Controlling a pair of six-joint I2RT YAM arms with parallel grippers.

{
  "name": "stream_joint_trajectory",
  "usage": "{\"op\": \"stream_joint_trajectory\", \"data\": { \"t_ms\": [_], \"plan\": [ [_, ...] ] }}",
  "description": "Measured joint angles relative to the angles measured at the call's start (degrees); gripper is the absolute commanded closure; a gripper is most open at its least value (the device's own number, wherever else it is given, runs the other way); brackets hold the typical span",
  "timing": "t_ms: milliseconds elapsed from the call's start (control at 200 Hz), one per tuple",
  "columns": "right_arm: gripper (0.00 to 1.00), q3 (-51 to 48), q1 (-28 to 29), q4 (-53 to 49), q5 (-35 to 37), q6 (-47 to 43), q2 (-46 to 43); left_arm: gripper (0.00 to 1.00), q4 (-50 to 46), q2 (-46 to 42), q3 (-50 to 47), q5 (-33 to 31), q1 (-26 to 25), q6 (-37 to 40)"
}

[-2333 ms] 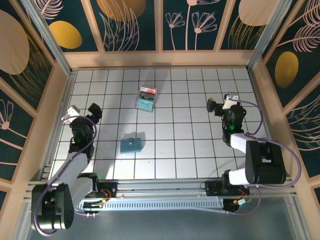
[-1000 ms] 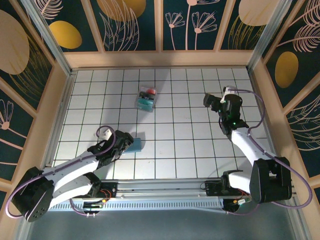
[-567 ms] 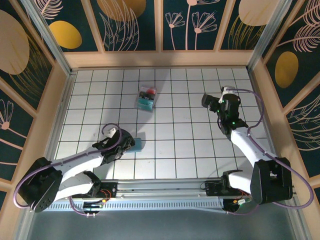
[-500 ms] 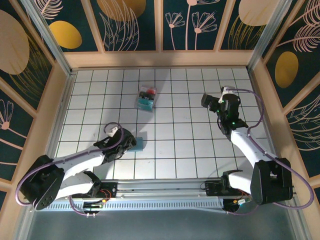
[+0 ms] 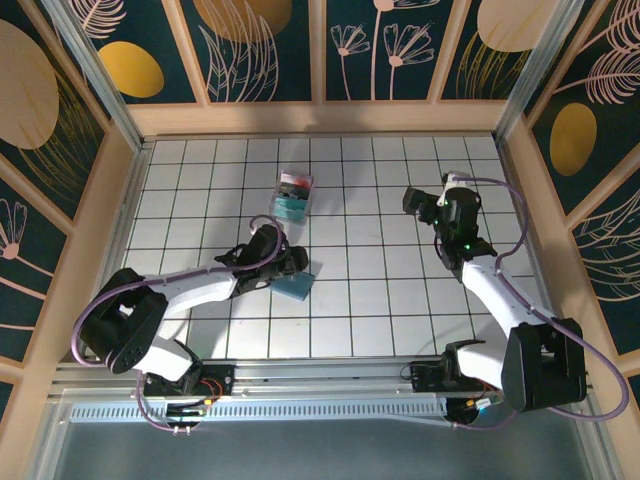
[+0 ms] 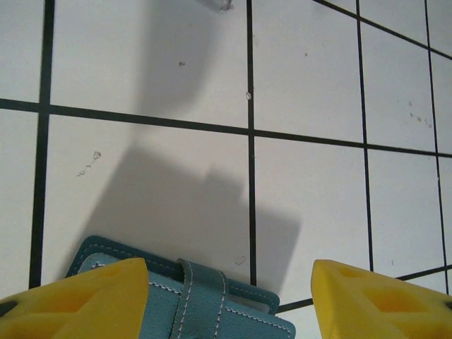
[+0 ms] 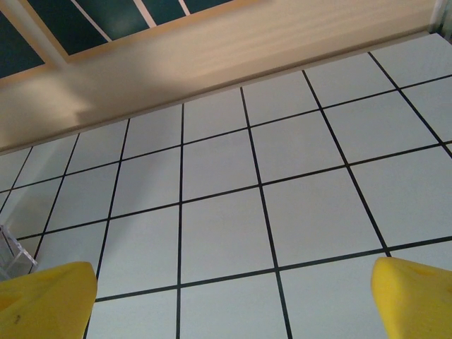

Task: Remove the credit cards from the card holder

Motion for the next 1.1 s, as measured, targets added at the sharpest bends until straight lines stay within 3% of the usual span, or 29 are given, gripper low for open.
{"op": "stream_joint_trajectory", "data": {
  "t_ms": [175, 330, 596, 1101],
  "plan": [
    [0.01, 0.00, 0.00, -0.98, 0.02, 0.00, -0.70, 0.45, -6.67, -5.07, 0.48, -4.00, -0.04, -6.64],
    [0.01, 1.51, 0.00, -3.43, 0.31, 0.22, -0.70, 0.56, -8.41, -10.01, -3.02, -3.41, -0.04, -14.93],
    [0.01, 4.37, 0.00, -5.73, 0.44, 0.20, -0.55, 0.49, -13.38, -10.43, -6.58, -0.42, -1.40, -22.91],
    [0.01, 4.39, 0.00, -7.48, 0.37, 0.20, -0.63, 0.42, -10.60, -1.79, -3.23, 2.08, -1.38, -21.73]
  ]
}}
